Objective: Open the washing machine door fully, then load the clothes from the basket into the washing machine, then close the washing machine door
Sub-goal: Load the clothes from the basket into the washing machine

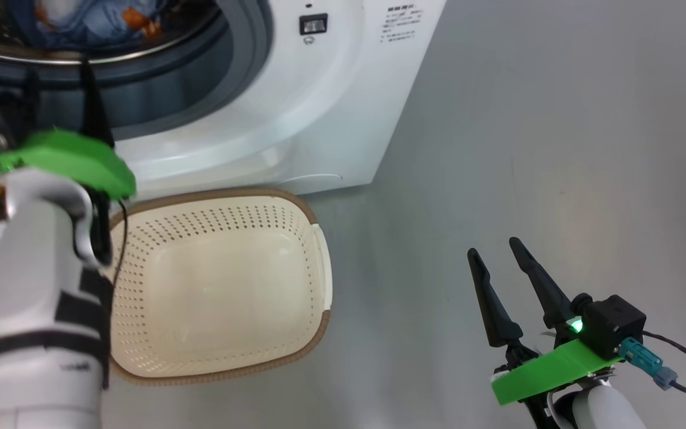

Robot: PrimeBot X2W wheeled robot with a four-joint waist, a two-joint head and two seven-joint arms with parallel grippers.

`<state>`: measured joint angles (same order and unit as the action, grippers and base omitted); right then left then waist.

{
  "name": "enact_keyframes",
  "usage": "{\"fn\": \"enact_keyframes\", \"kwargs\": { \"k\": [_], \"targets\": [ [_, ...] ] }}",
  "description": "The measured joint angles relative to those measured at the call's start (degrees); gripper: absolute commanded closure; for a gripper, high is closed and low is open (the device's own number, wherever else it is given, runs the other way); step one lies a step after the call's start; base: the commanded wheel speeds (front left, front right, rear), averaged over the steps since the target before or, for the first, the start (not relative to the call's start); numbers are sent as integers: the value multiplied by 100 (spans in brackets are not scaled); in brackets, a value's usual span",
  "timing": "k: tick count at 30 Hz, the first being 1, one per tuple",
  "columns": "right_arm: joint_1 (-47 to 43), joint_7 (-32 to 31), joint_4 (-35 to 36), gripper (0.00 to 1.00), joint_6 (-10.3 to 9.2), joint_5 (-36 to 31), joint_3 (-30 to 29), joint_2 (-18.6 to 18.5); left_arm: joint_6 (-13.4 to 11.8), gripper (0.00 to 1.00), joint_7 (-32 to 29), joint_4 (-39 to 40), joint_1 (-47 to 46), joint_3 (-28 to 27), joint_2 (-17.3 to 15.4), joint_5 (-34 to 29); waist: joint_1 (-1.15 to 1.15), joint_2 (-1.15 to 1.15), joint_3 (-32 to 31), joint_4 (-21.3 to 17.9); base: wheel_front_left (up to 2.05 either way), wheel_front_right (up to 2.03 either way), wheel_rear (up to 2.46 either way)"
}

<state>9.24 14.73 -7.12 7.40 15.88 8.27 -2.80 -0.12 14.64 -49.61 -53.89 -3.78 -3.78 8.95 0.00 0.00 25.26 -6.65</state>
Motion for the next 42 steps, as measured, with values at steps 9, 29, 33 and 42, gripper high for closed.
{"fn": "enact_keyframes", "kwargs": {
  "k": [9, 29, 33, 42],
  "targets": [
    [-234, 0, -5, 0, 1, -26, -126, 0, 231, 0, -1, 1341, 1714, 204, 163, 14, 0, 0, -330, 207, 0, 0, 0],
    [-487, -1, -121, 0, 0, -105, -96, -81, 185, 0, -1, 3551, 4673, 394, 186, 309, 0, 0, -1134, 245, 0, 0, 0],
    [-677, -1, -131, 0, 0, -105, -88, -104, 162, 0, -1, 3811, 5077, 400, 178, 358, 0, 0, -1372, 244, 0, 0, 0],
    [-834, -1, -163, 0, 0, -105, -18, -153, -16, 0, -1, 4005, 5894, 364, 158, 678, 0, 0, -1862, 224, 0, 0, 0]
  ]
}}
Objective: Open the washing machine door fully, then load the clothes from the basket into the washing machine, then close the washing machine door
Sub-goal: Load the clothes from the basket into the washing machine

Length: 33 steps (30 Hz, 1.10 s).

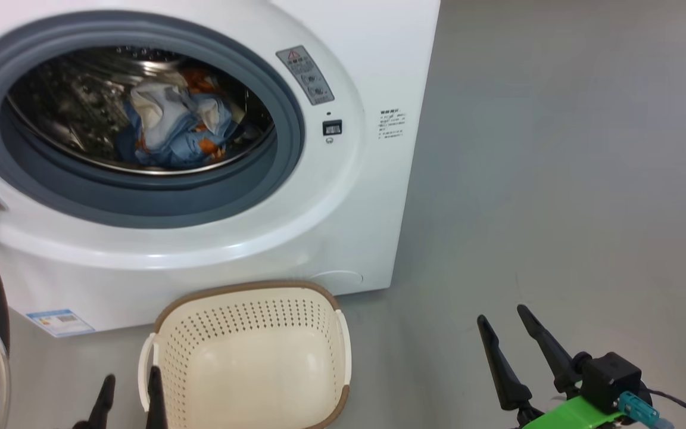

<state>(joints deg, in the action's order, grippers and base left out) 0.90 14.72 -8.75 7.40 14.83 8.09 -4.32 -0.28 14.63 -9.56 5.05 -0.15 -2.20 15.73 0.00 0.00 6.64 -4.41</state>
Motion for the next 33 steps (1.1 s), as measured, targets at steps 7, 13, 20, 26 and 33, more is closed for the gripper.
{"fn": "enact_keyframes", "kwargs": {
  "k": [7, 13, 20, 26, 33],
  "targets": [
    [-253, 0, -32, 0, 0, 1, 36, -53, -154, 0, 0, 40, 286, 69, -4, 185, 0, 0, -370, -19, 0, 0, 0],
    [-341, 0, -40, 0, 0, 1, 53, -59, -267, 0, 0, 135, 328, 196, -5, 227, 0, 0, -657, 10, 0, 0, 0],
    [-344, 0, -40, 0, 0, 1, 52, -66, -300, 0, 0, 146, 392, 233, -7, 233, 0, 0, -809, 57, 0, 0, 0],
    [-407, 0, -38, 0, 0, 1, 53, -75, -301, 0, 0, 181, 437, 249, -10, 234, 0, 0, -855, 95, 0, 0, 0],
    [-442, 0, -35, 0, 0, 2, 53, -81, -301, 0, 0, 237, 438, 236, -10, 223, 0, 0, -857, 105, 0, 0, 0]
  ]
}}
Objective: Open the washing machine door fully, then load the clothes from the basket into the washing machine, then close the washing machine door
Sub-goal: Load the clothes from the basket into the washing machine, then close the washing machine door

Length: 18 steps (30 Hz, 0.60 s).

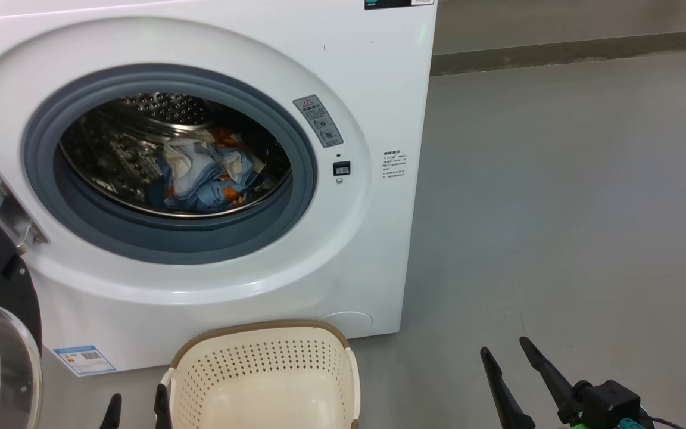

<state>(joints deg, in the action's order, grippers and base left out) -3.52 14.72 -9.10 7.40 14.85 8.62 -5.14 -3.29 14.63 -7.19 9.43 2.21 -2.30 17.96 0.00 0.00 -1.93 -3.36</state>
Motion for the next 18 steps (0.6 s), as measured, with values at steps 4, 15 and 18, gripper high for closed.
{"fn": "enact_keyframes", "kwargs": {
  "k": [4, 15, 18],
  "targets": [
    [-1, 0, 0, 0, 0, -1, -2, 1, 1, 0, 0, 80, 3, -25, -1, -18, 0, 0, 6, -7, 0, 0, 0],
    [-4, 0, -1, 0, 0, -1, -21, 0, 4, 0, 0, 212, 122, -45, -1, -60, 0, 0, -20, -20, 0, 0, 0],
    [-7, 0, -1, 0, 0, -1, -22, 1, 4, 0, 0, 240, 140, -56, -2, -94, 0, 0, -24, -19, 0, 0, 0]
  ]
}}
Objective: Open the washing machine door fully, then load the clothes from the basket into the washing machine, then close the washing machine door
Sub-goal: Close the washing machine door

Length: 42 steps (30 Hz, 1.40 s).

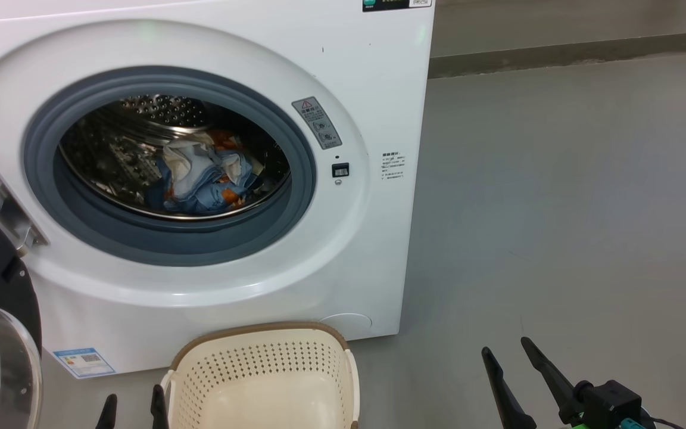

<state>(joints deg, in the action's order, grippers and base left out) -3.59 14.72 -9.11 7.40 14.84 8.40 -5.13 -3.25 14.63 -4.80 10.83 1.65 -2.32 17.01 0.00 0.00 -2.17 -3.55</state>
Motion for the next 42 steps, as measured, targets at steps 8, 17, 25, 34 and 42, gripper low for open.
{"fn": "enact_keyframes", "kwargs": {
  "k": [8, 17, 25, 34, 42],
  "targets": [
    [-4, 0, 0, 0, 0, 0, -5, 3, 7, 0, 0, 182, 38, 3, -1, -119, 0, 0, 9, 22, 0, 0, 0],
    [-5, 0, 1, 0, 0, 0, -5, 5, 32, 0, 0, 224, 105, -1, -2, -159, 0, 0, 30, 29, 0, 0, 0],
    [-4, 0, 0, 0, 0, 0, -5, 10, 30, 0, 0, 244, 105, 0, -3, -160, 0, 0, 55, 17, -61, 61, 0],
    [-4, 0, 1, 0, 0, 0, -8, 18, 24, 0, 0, 255, 105, 4, -4, -160, 0, 0, 76, 3, -147, 147, 0],
    [-4, 0, 3, 0, 0, 0, -9, 16, 21, 0, 0, 253, 105, 32, -4, -178, 0, 0, 100, 14, -136, 136, 0]
  ]
}}
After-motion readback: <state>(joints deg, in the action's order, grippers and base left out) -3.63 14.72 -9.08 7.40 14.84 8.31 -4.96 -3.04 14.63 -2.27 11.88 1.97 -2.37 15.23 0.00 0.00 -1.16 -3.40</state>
